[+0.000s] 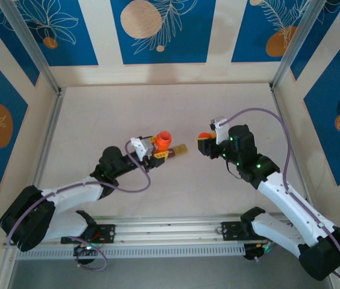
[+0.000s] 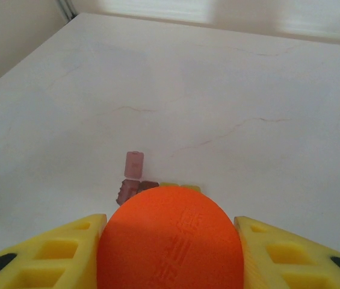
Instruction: Sort the pills into containers
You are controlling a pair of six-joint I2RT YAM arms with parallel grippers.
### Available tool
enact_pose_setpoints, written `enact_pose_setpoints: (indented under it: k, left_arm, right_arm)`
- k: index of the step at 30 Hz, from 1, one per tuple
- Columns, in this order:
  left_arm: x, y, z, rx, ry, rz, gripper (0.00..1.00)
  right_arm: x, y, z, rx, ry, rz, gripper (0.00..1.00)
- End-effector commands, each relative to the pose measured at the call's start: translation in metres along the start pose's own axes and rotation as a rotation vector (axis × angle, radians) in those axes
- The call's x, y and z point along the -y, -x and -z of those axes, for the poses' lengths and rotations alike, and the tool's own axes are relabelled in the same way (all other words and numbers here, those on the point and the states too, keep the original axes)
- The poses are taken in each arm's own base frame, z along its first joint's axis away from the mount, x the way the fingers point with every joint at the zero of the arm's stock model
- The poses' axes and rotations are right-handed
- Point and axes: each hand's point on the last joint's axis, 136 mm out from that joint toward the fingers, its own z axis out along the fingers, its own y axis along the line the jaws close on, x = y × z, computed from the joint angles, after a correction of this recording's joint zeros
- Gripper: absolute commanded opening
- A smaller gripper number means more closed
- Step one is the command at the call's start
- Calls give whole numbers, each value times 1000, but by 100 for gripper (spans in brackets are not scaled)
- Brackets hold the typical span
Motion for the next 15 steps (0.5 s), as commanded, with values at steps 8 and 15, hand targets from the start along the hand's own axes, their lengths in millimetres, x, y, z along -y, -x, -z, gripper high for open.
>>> enact_pose_setpoints:
  k: [8,15]
  left_arm:
    - [6,-63,22,-379,54,25,0]
    - [0,-93,33,-558,82,0,0]
  right_arm:
    - [4,3,-5,163,-3,-4,0]
    - [4,-3,-10,193,14,-21,0]
